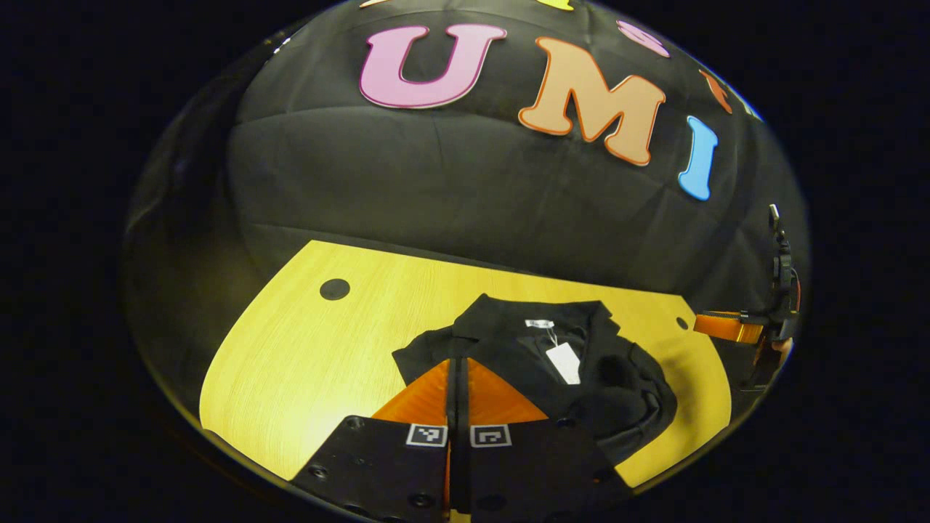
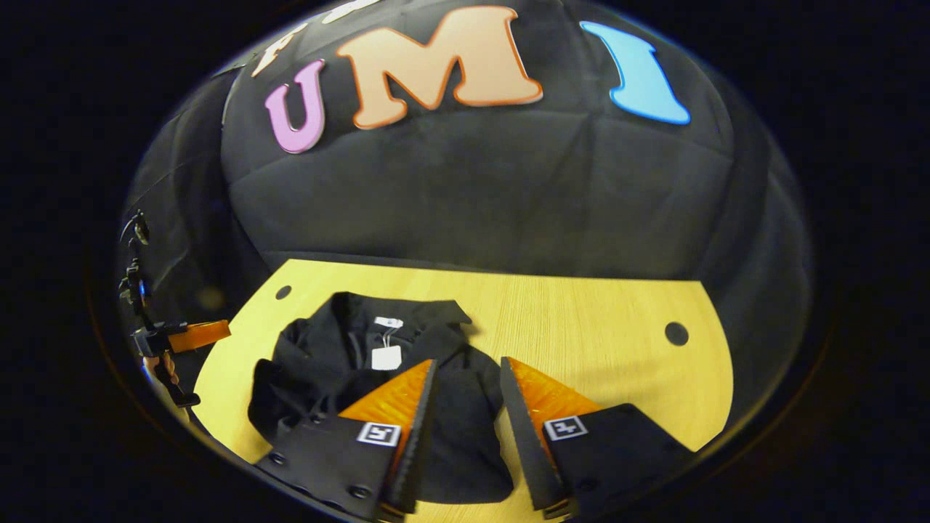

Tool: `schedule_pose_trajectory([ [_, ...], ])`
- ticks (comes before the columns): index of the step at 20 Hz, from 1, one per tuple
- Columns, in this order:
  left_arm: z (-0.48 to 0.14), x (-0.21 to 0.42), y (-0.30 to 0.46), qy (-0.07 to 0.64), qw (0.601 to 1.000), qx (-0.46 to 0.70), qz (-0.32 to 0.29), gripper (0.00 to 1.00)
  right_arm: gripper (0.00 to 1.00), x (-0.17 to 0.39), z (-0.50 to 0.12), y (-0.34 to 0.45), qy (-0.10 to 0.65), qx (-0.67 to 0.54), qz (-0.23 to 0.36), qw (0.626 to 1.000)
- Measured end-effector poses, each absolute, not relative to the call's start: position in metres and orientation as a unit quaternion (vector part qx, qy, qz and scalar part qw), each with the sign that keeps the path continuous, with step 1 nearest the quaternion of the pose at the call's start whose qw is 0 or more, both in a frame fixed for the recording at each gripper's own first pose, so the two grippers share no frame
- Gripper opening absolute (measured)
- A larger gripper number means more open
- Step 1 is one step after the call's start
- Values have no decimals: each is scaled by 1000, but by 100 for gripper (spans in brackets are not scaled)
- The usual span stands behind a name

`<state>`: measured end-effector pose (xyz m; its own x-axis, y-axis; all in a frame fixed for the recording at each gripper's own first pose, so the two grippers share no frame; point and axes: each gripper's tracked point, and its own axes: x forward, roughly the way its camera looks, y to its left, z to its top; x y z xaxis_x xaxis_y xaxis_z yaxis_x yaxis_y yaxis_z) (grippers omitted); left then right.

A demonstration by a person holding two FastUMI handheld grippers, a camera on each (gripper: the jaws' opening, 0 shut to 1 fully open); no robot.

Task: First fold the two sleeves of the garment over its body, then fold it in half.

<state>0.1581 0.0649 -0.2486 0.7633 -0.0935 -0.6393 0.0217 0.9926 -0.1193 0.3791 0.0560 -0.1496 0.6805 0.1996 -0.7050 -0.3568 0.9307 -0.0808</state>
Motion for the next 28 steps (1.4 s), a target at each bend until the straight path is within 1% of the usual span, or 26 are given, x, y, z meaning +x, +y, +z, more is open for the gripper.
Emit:
schedule_pose_trajectory([
  [1, -232, 160, 59, 319, 945, -60, -38, 4, 75, 374, -133, 64, 350, -98, 161, 917],
  [2, -211, 162, 54, 292, 954, -61, -40, 13, 83, 370, -114, 68, 328, -90, 167, 926],
  [3, -196, 162, 48, 270, 960, -61, -48, 38, 92, 364, -94, 74, 303, -81, 173, 934],
  [4, -177, 164, 42, 243, 967, -59, -49, 57, 98, 357, -73, 78, 278, -75, 176, 941],
  [5, -157, 161, 36, 218, 973, -57, -51, 75, 98, 351, -55, 79, 253, -74, 176, 948],
  [6, -137, 160, 32, 196, 978, -51, -53, 74, 98, 342, -35, 77, 230, -78, 172, 955],
  [8, -104, 149, 22, 158, 985, -42, -57, 78, 98, 319, -3, 74, 190, -88, 162, 964],
  [11, -57, 123, 6, 102, 992, -41, -65, 78, 98, 272, 31, 77, 126, -83, 155, 976],
  [12, -45, 114, 4, 86, 993, -45, -62, 76, 94, 255, 38, 74, 108, -85, 150, 979],
  [13, -36, 103, 3, 73, 994, -50, -56, 79, 94, 238, 40, 73, 94, -86, 143, 982],
  [14, -29, 93, 3, 62, 995, -54, -47, 79, 98, 220, 41, 75, 84, -84, 141, 983],
  [15, -26, 82, 4, 53, 996, -57, -37, 78, 98, 201, 42, 78, 73, -80, 140, 984],
  [16, -24, 72, 5, 46, 997, -55, -28, 80, 94, 183, 44, 80, 58, -74, 140, 986],
  [18, -31, 49, 10, 51, 998, -34, -13, 82, 94, 150, 40, 81, 41, -62, 140, 987],
  [19, -43, 37, 10, 66, 997, -23, -12, 84, 94, 136, 36, 81, 36, -55, 142, 988],
  [20, -56, 23, 7, 84, 996, -16, -15, 86, 100, 125, 28, 78, 38, -50, 140, 988],
  [21, -69, 11, 1, 105, 994, -17, -20, 89, 97, 116, 20, 75, 45, -48, 135, 989],
  [22, -83, 0, -6, 126, 991, -24, -27, 87, 97, 109, 11, 70, 55, -46, 127, 989],
  [23, -97, -10, -11, 146, 988, -31, -32, 87, 97, 103, 5, 67, 61, -43, 120, 990],
  [24, -107, -17, -14, 162, 986, -36, -33, 90, 97, 98, 2, 65, 62, -39, 118, 990],
  [25, -113, -22, -14, 172, 984, -39, -32, 90, 97, 93, 2, 65, 59, -34, 116, 991],
  [26, -114, -23, -15, 176, 983, -41, -33, 90, 94, 90, 5, 65, 54, -28, 114, 992],
  [27, -113, -23, -15, 176, 983, -41, -34, 90, 97, 89, 8, 65, 48, -24, 113, 992],
  [28, -110, -21, -14, 173, 984, -37, -36, 90, 97, 92, 7, 64, 45, -24, 112, 992],
])
